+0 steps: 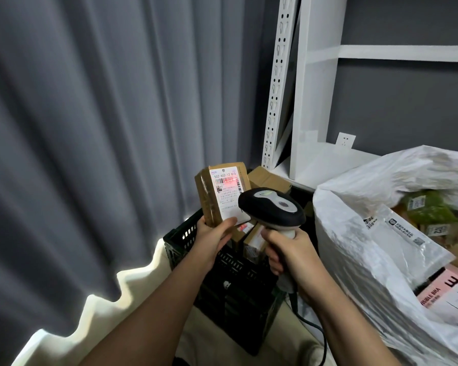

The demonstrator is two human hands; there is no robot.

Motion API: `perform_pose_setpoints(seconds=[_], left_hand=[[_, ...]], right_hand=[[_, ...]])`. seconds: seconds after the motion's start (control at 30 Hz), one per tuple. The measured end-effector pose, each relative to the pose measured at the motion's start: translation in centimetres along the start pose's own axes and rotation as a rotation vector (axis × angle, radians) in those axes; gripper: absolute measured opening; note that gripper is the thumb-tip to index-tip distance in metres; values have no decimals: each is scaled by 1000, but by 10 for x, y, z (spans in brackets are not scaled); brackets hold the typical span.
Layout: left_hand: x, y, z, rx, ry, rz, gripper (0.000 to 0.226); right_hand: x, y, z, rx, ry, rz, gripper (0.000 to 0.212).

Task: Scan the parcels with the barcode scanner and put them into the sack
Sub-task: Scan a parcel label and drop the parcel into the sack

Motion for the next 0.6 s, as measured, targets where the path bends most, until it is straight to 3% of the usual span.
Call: perform_pose_setpoints(seconds=[0.5, 0.6], left_hand=[[-2, -1, -2, 16, -9, 38, 63], [-8, -7, -12, 4, -11, 126, 54]], right_hand=[[7, -5, -8, 6, -2, -8, 19], [10, 4, -11, -30, 12, 7, 16]])
Point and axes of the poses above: each hand's wrist, its own z-axis towards the middle knuckle, its own y-axis out of the back of the hand, x = y × z, the point moved 9 cm from there along z, towards the middle knuckle, and after that the axes turned 4 degrees about x, right-handed, at the moved point
